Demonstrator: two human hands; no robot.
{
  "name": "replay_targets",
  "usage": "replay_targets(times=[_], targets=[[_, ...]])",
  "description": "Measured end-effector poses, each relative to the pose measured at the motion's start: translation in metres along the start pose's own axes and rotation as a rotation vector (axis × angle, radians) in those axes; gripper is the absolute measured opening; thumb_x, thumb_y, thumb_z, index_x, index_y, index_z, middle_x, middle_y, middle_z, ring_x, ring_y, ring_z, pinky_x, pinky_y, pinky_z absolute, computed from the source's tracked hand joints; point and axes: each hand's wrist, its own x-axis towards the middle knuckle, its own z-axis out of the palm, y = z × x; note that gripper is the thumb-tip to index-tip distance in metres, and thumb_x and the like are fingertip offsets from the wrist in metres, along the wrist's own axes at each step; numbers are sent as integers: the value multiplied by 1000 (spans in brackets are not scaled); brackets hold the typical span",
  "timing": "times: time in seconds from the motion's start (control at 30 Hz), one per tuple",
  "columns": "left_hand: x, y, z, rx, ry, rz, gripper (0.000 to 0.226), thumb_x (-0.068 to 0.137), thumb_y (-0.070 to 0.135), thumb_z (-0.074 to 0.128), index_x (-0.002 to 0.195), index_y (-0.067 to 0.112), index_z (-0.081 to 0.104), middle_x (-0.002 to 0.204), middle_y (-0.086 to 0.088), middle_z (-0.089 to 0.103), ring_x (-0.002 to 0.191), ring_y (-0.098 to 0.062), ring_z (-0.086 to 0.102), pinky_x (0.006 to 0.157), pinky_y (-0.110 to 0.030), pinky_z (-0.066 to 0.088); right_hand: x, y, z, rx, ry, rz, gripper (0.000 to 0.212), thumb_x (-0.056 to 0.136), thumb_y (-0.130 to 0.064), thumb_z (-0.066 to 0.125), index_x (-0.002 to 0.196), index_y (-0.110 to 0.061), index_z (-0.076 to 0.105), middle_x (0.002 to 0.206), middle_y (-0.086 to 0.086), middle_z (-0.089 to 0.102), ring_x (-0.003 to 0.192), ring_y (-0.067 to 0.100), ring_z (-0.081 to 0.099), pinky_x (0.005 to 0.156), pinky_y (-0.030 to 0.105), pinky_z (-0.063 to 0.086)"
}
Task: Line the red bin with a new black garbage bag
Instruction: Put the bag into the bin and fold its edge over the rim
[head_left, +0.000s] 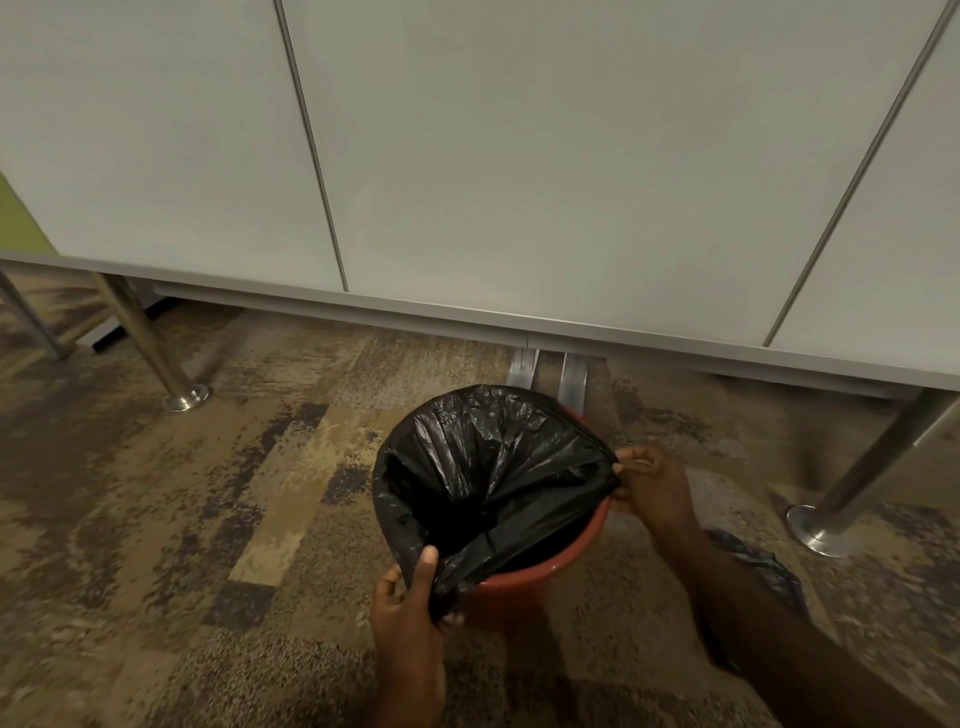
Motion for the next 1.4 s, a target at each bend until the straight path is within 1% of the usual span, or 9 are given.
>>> replay_targets(times=[0.2,0.43,0.67,0.77,0.9,1.03,1.1,1.2,1.4], targets=[[-9,-5,4,-127,-179,-155,45,67,15,76,112,11,67,96,-6,81,80,-25,79,55,-36,62,-2,5,-8,-400,46,-219,24,96,-2,55,114,-17,60,87,-1,70,59,8,68,41,11,46],[9,10,8,-277,-162,-146,41,75,7,70,116,8,63,107,-13,79,85,-24,79,60,-32,63,-2,7,-20,25,-224,140,20,93,2,56,103,-3,72,88,14,79,72,24,78,54,26,59],[62,48,8,-267,-69,-48,38,99,11,56,137,8,55,99,-3,73,72,-11,71,55,-24,61,-28,25,-13,-54,-376,150,13,94,-1,62,106,0,65,79,15,78,64,28,75,59,35,62],[66,33,1,-182,126,-26,31,100,25,56,126,10,61,84,-2,66,53,-8,60,45,-24,54,-41,28,2,-131,-455,98,10,96,1,57,95,4,66,73,13,78,59,22,74,56,30,60],[65,15,5,34,298,99,15,102,14,51,108,10,64,78,-7,67,54,-18,59,37,-26,50,-45,27,13,-146,-395,132,15,97,1,54,89,-2,67,67,7,77,55,19,72,50,26,58],[65,-1,2,529,179,452,14,102,8,45,102,6,58,67,-15,64,43,-24,58,39,-39,51,-34,28,6,-84,-422,267,11,96,-1,55,90,0,65,69,8,77,58,20,73,53,28,59],[71,-6,-10,718,139,497,15,101,6,46,102,18,54,75,-15,68,56,-32,63,50,-46,53,-30,31,3,-75,-421,307,9,96,-3,57,96,0,65,76,11,77,64,24,74,57,30,60],[83,-11,-31,989,41,443,26,96,3,51,105,27,54,80,-1,70,63,-19,67,54,-42,58,-24,39,1,-87,-389,341,10,96,-4,58,101,2,64,80,13,78,67,27,75,61,33,61],[98,10,-29,888,7,365,16,104,18,46,98,13,59,80,-14,72,53,-30,67,56,-50,60,-3,41,1,-283,-355,357,15,100,-8,51,106,-4,64,80,14,79,70,26,76,63,34,59]])
